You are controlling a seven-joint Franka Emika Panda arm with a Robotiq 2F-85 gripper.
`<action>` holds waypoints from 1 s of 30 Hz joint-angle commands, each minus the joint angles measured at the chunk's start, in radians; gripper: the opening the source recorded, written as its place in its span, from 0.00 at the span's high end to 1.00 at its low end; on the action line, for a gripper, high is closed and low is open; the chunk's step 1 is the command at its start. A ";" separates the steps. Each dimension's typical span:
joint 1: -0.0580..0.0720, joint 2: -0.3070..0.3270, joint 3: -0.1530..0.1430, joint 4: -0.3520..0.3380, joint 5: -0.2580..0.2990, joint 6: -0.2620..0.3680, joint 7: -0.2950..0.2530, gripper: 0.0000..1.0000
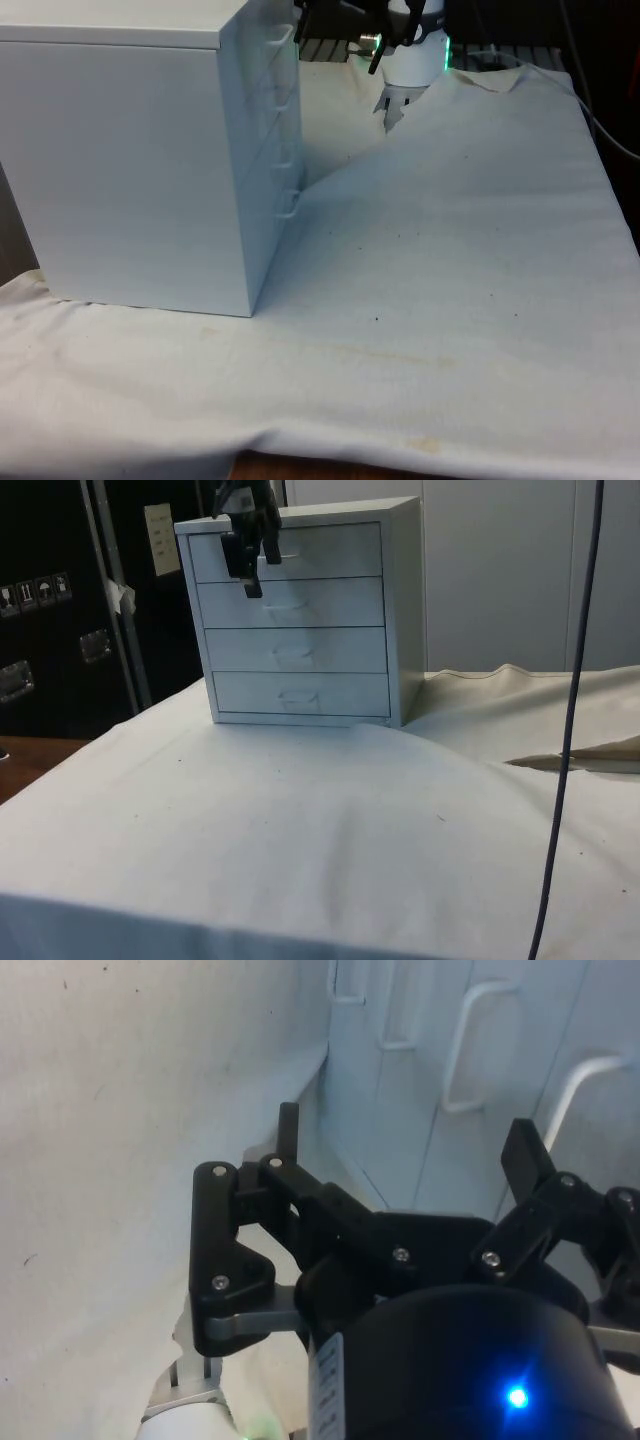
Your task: Open the drawer, then close it.
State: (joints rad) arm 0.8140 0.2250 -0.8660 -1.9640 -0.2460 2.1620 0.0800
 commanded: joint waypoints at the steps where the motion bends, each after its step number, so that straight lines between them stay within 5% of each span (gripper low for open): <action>1: 0.001 -0.002 -0.001 0.002 -0.004 -0.003 0.002 0.00; 13: 0.003 -0.004 -0.003 0.037 -0.041 -0.045 0.001 0.00; 30: -0.005 0.016 -0.032 0.031 -0.050 -0.022 -0.046 0.00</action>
State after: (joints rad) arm 0.8110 0.2400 -0.9000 -1.9280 -0.2960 2.1270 0.0370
